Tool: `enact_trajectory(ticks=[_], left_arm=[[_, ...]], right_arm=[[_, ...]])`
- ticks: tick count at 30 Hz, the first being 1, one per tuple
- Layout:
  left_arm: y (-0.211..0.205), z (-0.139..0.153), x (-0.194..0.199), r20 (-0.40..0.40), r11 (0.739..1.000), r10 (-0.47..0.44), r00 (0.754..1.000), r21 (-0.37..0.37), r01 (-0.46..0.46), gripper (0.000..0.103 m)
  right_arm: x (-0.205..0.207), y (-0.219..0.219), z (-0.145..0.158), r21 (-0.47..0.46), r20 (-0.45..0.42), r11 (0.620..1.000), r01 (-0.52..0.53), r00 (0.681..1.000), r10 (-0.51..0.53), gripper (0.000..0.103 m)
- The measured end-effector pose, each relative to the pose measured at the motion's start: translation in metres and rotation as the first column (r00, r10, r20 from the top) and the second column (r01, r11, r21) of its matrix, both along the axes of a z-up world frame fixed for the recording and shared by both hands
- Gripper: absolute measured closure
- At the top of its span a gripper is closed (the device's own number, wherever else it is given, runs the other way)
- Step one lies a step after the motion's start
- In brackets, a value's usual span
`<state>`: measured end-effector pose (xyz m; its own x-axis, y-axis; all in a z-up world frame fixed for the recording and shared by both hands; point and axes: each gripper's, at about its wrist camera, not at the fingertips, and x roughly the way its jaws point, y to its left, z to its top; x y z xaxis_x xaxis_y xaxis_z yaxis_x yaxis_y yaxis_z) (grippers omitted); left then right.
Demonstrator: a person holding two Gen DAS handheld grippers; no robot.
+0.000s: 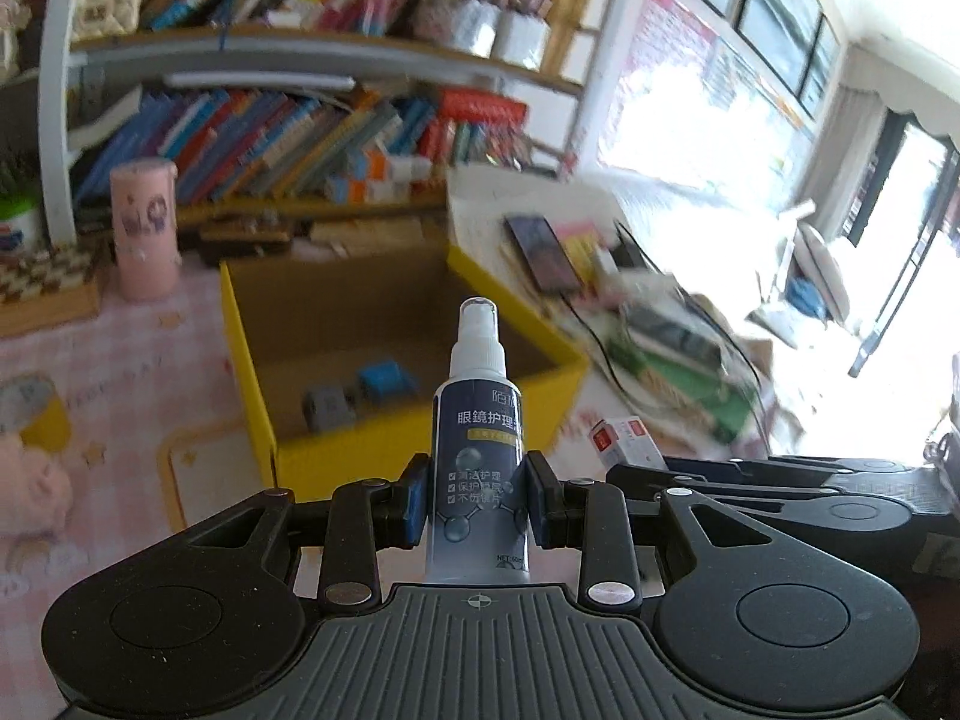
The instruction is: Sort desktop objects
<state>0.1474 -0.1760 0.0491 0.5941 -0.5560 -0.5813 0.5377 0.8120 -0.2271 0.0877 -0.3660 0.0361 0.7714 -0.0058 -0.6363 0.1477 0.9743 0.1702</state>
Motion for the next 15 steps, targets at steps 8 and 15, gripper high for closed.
enact_trajectory(ticks=[8, 15], left_arm=[[-0.019, 0.017, 0.056, 0.075, 0.989, 0.144, 0.987, 0.002, -0.145, 0.072], [-0.042, 0.001, 0.118, 0.059, 0.975, 0.18, 0.982, 0.12, -0.186, 0.072]], right_arm=[[0.072, -0.025, 0.031, -0.04, 0.108, 0.985, -0.166, 0.98, 0.17, 0.075], [0.159, -0.029, 0.015, -0.146, 0.021, 0.934, -0.325, 0.943, 0.331, 0.075]])
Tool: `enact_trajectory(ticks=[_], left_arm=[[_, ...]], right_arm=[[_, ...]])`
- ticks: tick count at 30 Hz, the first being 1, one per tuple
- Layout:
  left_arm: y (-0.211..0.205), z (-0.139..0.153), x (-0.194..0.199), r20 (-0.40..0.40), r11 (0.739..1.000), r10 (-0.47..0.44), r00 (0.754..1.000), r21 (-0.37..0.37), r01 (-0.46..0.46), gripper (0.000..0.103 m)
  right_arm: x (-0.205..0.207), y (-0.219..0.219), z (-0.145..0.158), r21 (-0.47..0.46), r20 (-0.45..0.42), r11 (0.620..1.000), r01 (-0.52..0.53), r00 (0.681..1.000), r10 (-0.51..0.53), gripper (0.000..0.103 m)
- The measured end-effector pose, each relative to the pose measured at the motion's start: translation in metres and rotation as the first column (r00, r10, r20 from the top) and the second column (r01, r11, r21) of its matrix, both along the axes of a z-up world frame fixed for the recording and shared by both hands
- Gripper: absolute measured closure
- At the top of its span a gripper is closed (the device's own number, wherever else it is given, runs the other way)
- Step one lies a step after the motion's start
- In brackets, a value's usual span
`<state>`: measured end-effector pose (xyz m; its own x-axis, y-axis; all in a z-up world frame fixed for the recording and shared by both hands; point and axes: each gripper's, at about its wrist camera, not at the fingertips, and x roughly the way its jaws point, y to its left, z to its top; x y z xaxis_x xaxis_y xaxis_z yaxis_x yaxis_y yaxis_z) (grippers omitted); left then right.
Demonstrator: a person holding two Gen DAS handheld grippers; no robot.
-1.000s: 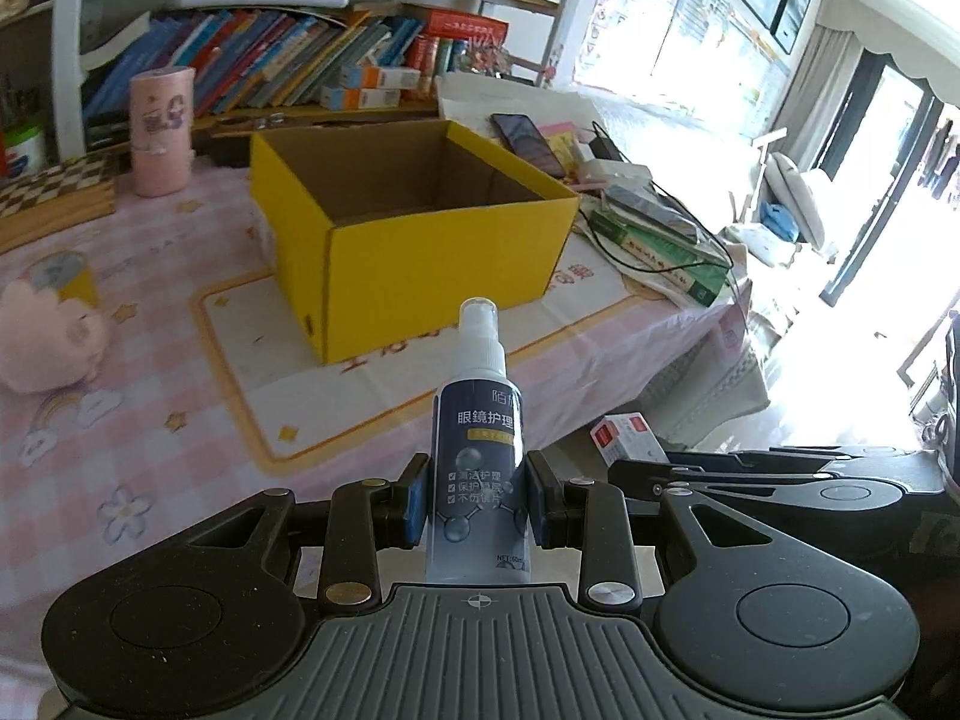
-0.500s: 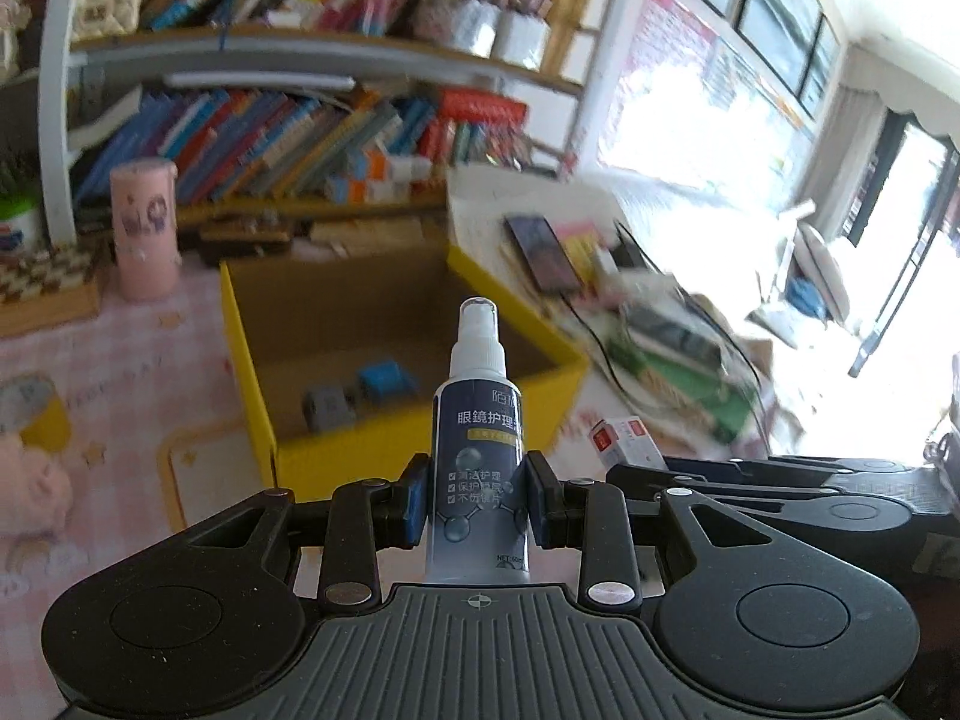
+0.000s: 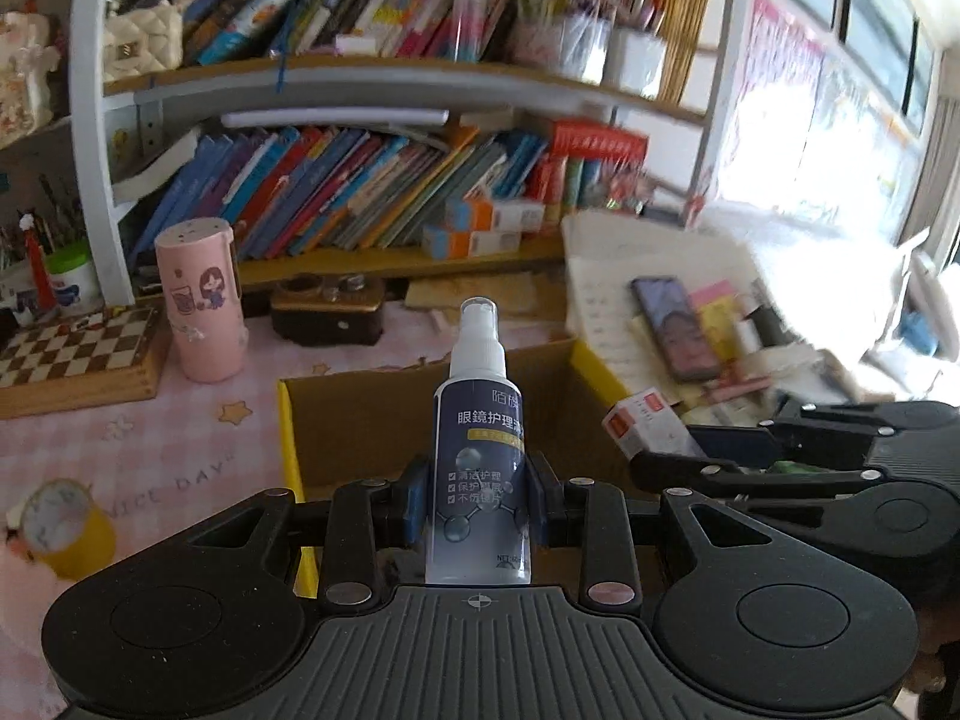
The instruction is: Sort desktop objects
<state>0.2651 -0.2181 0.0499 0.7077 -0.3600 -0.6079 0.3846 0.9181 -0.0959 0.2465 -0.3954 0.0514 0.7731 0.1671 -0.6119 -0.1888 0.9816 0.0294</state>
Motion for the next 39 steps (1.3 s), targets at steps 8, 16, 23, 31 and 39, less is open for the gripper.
enact_trajectory(ticks=[8, 16, 23, 31, 39], left_arm=[[-0.03, -0.039, 0.055, -0.149, 0.991, -0.014, 0.989, 0.133, 0.034, 0.072], [-0.052, -0.068, 0.081, -0.234, 0.97, 0.011, 0.972, 0.237, 0.046, 0.072], [-0.055, -0.073, 0.085, -0.24, 0.966, 0.048, 0.97, 0.257, 0.016, 0.072], [-0.05, -0.043, 0.066, -0.063, 0.971, 0.053, 0.997, 0.235, -0.037, 0.053], [-0.02, -0.003, 0.02, 0.077, 0.977, 0.2, 0.977, 0.057, -0.204, 0.032]], right_arm=[[0.063, 0.006, -0.041, -0.073, -0.202, 0.973, -0.217, 0.959, 0.199, 0.075], [0.078, 0.019, -0.075, -0.191, -0.325, 0.909, -0.371, 0.897, 0.298, 0.075], [0.08, 0.022, -0.085, -0.187, -0.361, 0.894, -0.408, 0.875, 0.323, 0.075], [0.075, 0.015, -0.067, -0.136, -0.276, 0.917, -0.374, 0.904, 0.328, 0.06], [0.032, -0.004, -0.025, -0.025, -0.008, 0.991, -0.135, 0.991, 0.135, 0.059]])
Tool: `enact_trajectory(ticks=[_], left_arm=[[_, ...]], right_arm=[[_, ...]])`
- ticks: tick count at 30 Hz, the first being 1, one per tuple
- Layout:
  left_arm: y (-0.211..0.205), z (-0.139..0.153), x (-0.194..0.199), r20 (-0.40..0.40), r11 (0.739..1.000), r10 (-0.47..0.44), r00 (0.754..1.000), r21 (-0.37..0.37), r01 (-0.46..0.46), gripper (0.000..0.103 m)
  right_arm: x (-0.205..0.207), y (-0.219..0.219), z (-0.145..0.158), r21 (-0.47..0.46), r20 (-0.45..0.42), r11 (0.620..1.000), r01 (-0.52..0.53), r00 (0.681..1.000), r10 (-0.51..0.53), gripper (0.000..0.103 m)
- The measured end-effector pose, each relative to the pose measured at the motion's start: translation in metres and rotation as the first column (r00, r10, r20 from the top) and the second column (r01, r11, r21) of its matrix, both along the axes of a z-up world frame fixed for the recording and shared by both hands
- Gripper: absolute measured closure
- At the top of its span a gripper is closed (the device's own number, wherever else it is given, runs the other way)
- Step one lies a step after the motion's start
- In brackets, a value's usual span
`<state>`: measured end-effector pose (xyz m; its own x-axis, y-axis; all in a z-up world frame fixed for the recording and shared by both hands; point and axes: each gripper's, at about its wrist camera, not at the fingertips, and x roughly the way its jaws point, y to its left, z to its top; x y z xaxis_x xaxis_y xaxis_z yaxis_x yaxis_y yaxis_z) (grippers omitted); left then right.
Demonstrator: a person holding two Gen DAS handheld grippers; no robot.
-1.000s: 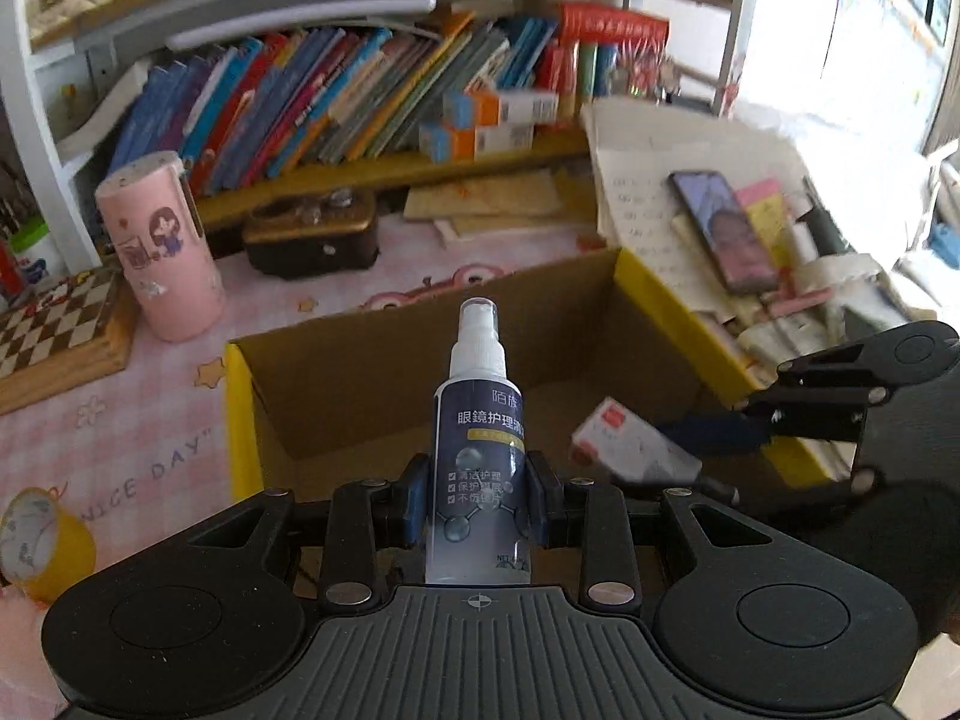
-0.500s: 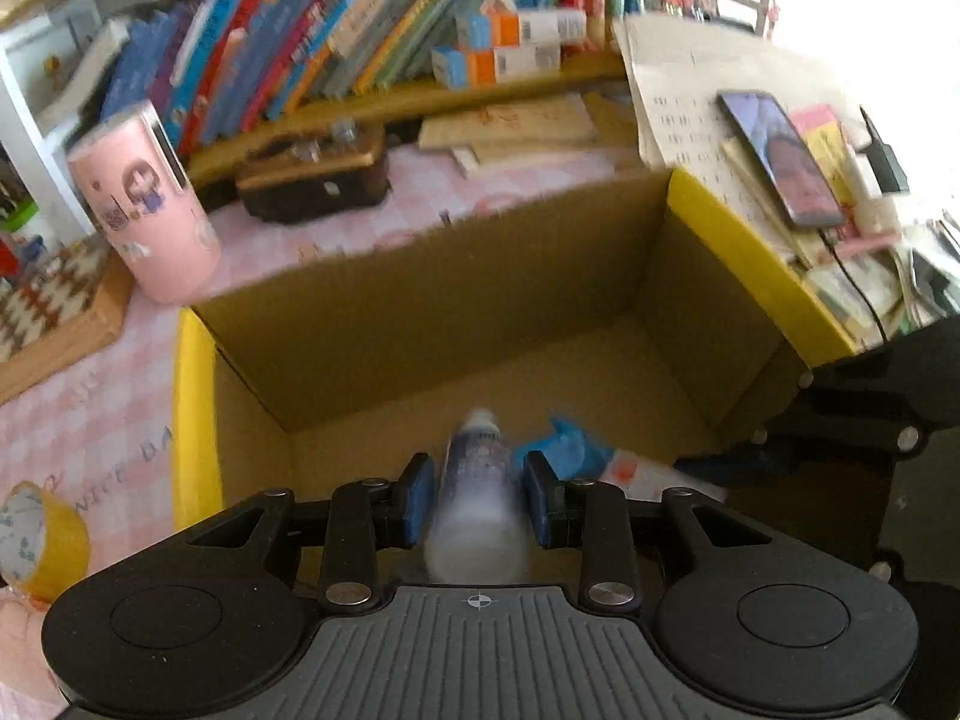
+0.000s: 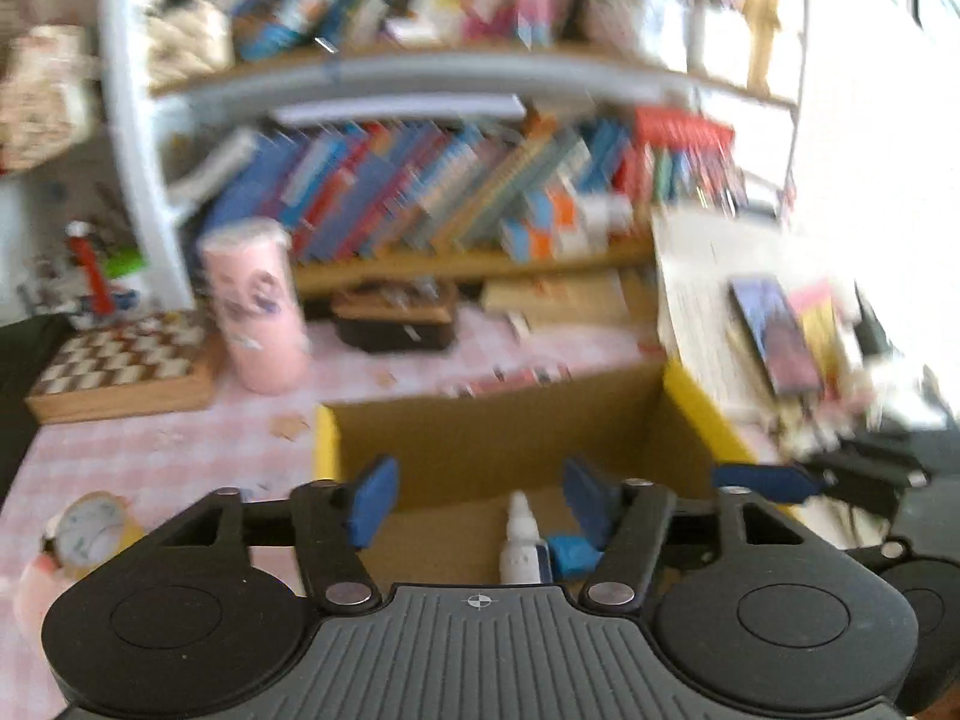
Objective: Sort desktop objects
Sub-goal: 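Open the left tool to drop the spray bottle while the right tool releases the white box into the box, then lift both open tools out of the yellow box back toward the pink pig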
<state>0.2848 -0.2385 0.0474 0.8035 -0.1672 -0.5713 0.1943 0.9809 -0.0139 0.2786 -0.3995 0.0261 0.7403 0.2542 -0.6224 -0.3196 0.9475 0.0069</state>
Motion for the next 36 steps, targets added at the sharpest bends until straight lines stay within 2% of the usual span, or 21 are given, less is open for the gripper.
enact_trajectory(ticks=[5, 7, 10, 12, 18, 24, 29, 36], left_arm=[[0.025, 0.02, -0.038, 0.109, 0.997, 0.079, 0.991, -0.023, -0.077, 0.022], [0.033, 0.022, -0.056, 0.159, 0.994, 0.108, 0.981, 0.003, -0.11, 0.015], [0.042, 0.018, -0.082, 0.213, 0.986, 0.123, 0.969, 0.087, -0.144, 0.014], [0.049, 0.013, -0.095, 0.206, 0.98, 0.134, 0.969, 0.115, -0.16, 0.014], [0.082, -0.001, -0.133, 0.142, 0.98, 0.184, 0.973, 0.055, -0.193, 0.014], [0.109, -0.023, -0.168, 0.089, 0.977, 0.207, 0.974, 0.038, -0.211, 0.014], [0.132, -0.034, -0.203, 0.075, 0.978, 0.194, 0.978, 0.07, -0.199, 0.013], [0.166, -0.037, -0.232, 0.052, 0.984, 0.154, 0.987, 0.087, -0.158, 0.009]], right_arm=[[-0.033, -0.009, 0.019, 0.085, 0.111, 0.99, 0.113, 0.986, -0.122, 0.056], [-0.052, -0.012, 0.024, 0.105, 0.16, 0.979, 0.173, 0.969, -0.188, 0.048], [-0.076, -0.014, 0.021, 0.125, 0.175, 0.964, 0.235, 0.951, -0.254, 0.046], [-0.088, -0.012, 0.015, 0.132, 0.155, 0.955, 0.266, 0.946, -0.285, 0.046], [-0.13, 0.01, -0.005, 0.115, 0.073, 0.937, 0.33, 0.938, -0.34, 0.046], [-0.173, 0.043, -0.022, 0.092, 0.019, 0.916, 0.392, 0.919, -0.395, 0.04], [-0.2, 0.073, -0.027, 0.065, 0.022, 0.905, 0.42, 0.906, -0.422, 0.034], [-0.226, 0.118, -0.029, 0.067, -0.018, 0.917, 0.394, 0.919, -0.394, 0.029]])
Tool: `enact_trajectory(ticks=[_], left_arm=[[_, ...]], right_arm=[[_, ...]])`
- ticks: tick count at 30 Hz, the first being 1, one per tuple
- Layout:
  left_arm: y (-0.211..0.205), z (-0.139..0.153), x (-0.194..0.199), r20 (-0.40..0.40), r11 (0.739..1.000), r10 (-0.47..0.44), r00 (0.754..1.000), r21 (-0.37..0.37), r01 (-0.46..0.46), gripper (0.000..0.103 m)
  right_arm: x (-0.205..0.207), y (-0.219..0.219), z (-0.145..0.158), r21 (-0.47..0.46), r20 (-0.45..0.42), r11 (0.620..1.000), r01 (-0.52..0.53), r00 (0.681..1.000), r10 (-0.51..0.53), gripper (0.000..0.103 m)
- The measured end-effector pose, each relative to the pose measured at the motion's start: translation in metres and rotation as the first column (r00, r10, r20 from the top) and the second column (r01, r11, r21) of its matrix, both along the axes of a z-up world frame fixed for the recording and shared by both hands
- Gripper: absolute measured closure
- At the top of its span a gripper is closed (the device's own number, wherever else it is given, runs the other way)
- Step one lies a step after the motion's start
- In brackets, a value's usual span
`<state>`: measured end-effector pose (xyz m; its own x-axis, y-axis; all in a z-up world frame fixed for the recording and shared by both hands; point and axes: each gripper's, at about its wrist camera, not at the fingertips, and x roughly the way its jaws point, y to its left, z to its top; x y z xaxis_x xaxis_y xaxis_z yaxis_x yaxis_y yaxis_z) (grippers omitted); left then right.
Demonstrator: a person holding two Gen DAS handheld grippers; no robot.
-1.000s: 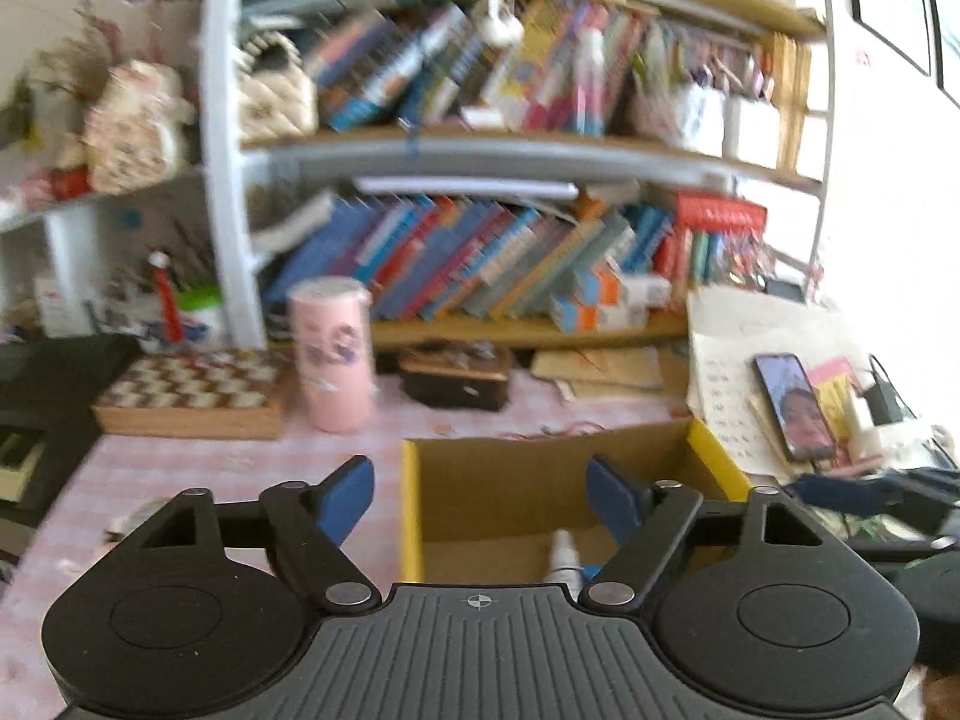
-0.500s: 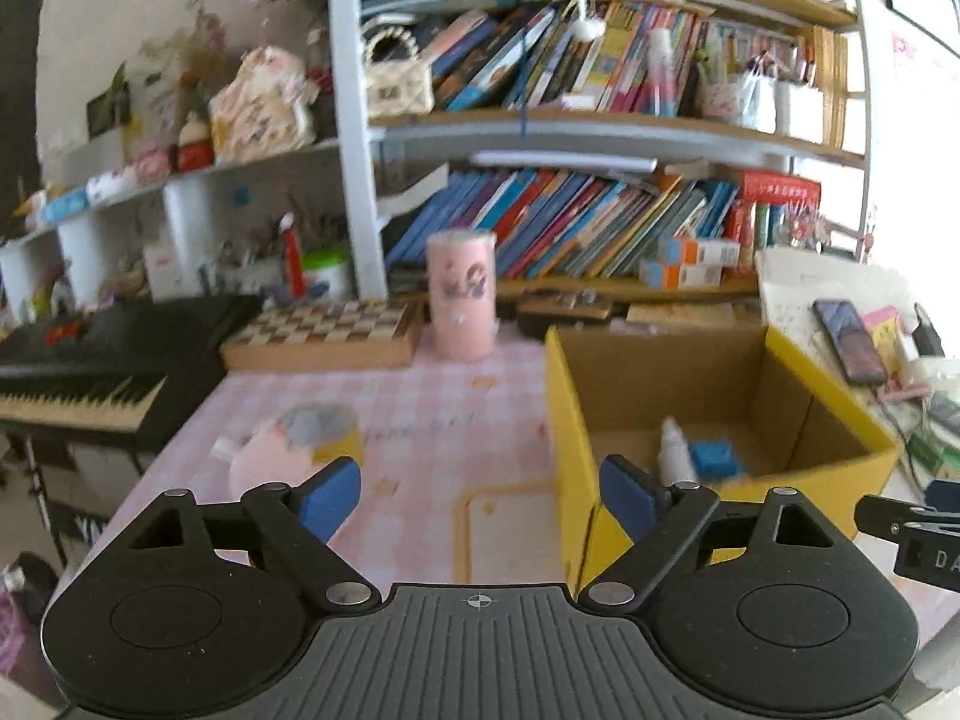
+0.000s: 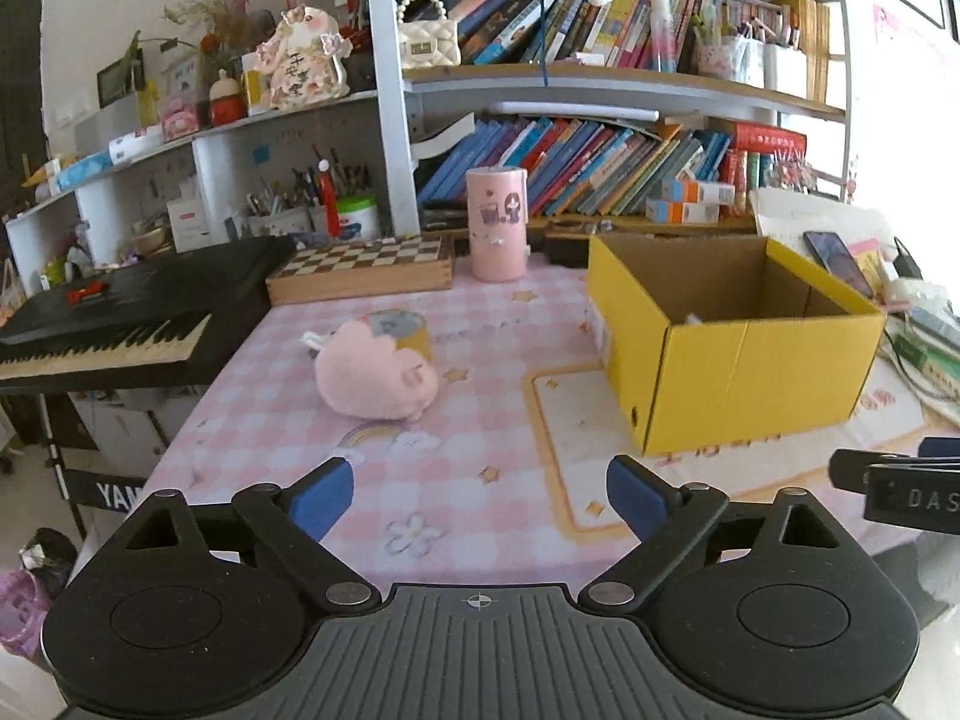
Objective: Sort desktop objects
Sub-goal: 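Lift both open tools out of the yellow box back toward the pink pig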
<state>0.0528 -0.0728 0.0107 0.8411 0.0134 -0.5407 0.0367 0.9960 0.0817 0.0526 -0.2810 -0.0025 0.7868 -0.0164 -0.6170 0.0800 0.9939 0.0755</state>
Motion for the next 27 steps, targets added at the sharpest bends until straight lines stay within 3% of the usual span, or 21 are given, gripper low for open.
enact_trajectory(ticks=[9, 27], left_arm=[[0.049, -0.008, -0.024, -0.041, 1.0, 0.022, 0.999, 0.007, -0.021, 0.009], [0.128, -0.003, -0.044, 0.011, 0.99, 0.138, 0.99, -0.01, -0.138, 0.008]], right_arm=[[-0.023, 0.062, -0.007, 0.004, -0.027, 0.996, -0.091, 0.995, 0.091, 0.028], [-0.017, 0.153, 0.004, -0.03, 0.02, 0.967, -0.254, 0.967, 0.255, 0.028]])
